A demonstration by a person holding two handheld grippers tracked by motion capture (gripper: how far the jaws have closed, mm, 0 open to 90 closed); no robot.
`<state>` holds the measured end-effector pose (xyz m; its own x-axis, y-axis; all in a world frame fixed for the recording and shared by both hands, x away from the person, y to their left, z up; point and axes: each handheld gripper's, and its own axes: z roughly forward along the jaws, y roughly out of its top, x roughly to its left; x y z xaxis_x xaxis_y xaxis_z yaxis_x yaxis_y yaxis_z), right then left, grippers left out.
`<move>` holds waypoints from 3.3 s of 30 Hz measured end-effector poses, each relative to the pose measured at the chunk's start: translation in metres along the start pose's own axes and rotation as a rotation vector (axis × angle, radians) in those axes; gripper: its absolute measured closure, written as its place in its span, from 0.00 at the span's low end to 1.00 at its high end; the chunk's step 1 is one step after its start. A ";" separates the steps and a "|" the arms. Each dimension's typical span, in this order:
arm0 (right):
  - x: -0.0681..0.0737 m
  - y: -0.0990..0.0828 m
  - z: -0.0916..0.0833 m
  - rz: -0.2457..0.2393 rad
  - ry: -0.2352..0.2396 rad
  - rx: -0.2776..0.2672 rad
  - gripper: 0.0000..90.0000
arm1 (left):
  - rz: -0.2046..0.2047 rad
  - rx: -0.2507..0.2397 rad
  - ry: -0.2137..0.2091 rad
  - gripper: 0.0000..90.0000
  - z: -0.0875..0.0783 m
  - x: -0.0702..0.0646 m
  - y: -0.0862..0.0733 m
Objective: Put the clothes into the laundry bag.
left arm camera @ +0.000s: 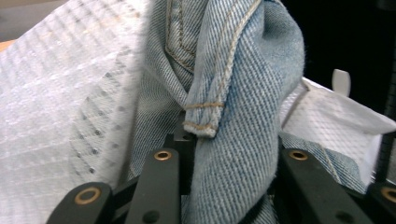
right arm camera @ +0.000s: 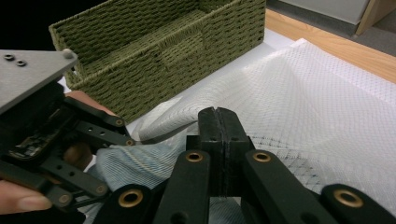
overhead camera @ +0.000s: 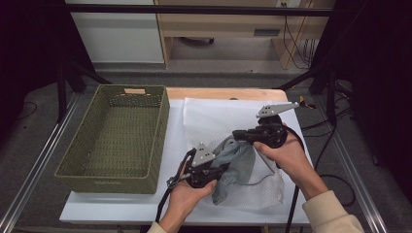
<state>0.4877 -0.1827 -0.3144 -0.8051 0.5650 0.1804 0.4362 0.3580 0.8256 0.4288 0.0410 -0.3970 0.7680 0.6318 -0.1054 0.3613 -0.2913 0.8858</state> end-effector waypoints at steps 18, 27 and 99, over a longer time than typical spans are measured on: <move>0.010 0.010 -0.004 -0.022 0.012 -0.016 1.00 | -0.019 0.006 0.028 0.77 0.005 0.005 -0.004; 0.018 0.011 -0.006 -0.039 0.032 -0.025 1.00 | -0.024 -0.053 0.070 0.77 0.008 0.002 0.006; 0.016 -0.062 0.023 0.044 0.010 -0.022 1.00 | 0.037 0.084 -0.006 0.78 -0.014 -0.013 -0.067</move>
<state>0.4564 -0.1791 -0.3752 -0.7891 0.5726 0.2223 0.4629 0.3164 0.8280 0.3872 0.0622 -0.4485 0.7847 0.6152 -0.0764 0.3756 -0.3737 0.8481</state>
